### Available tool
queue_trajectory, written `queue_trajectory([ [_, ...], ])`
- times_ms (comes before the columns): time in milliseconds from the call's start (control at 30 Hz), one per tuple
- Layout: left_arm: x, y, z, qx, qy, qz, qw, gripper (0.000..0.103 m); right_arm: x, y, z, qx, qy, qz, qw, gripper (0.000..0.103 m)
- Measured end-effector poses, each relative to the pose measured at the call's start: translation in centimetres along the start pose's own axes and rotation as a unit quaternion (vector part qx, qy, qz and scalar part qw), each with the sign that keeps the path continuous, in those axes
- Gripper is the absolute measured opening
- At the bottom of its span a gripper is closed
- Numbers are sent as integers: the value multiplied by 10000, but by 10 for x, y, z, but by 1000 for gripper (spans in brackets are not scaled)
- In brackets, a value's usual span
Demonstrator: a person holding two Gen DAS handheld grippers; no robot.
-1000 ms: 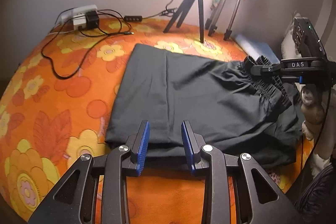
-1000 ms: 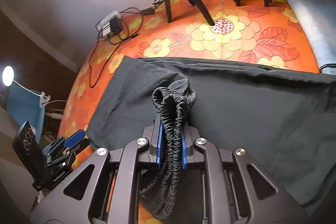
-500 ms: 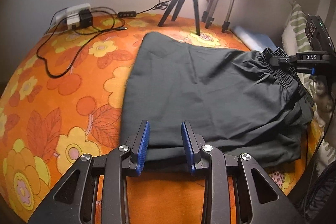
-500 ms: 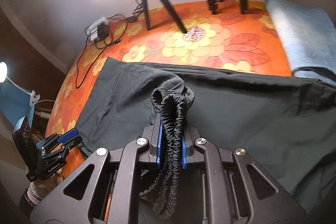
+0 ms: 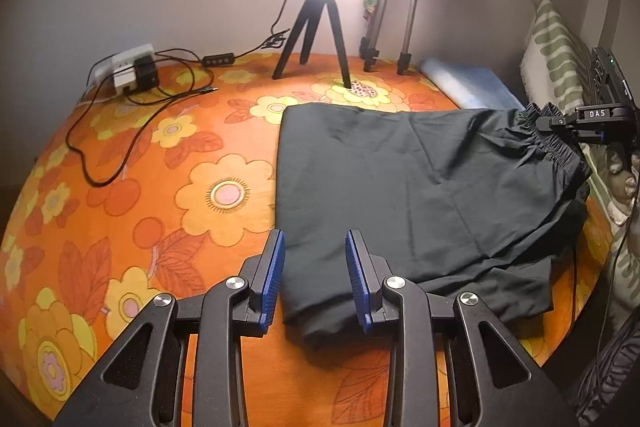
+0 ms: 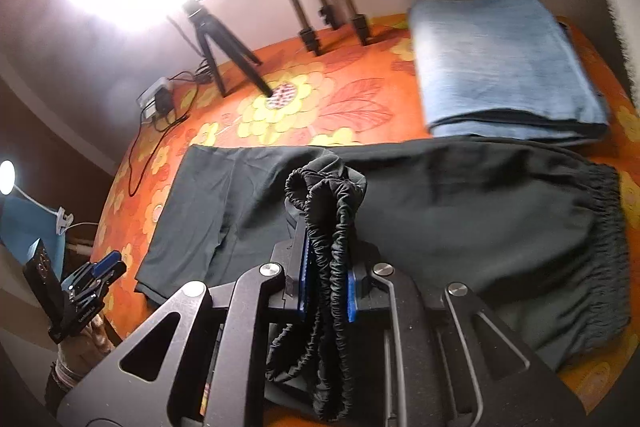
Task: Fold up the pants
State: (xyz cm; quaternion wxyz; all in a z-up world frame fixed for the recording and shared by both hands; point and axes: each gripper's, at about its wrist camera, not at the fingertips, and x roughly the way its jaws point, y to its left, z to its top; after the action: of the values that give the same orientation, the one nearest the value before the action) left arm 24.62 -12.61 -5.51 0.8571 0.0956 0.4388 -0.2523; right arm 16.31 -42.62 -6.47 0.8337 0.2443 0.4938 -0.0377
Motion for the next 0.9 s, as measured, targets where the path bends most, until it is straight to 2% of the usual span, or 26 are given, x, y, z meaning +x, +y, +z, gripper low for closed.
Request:
queue_trajectory([
  [467, 9, -38, 1, 565, -27, 41, 9984, 30, -20, -40, -9, 152, 17, -205, 9997, 15],
  [900, 23, -51, -3, 577, 122, -108, 9982, 30, -32, -61, -13, 86, -37, -378, 9992, 15],
])
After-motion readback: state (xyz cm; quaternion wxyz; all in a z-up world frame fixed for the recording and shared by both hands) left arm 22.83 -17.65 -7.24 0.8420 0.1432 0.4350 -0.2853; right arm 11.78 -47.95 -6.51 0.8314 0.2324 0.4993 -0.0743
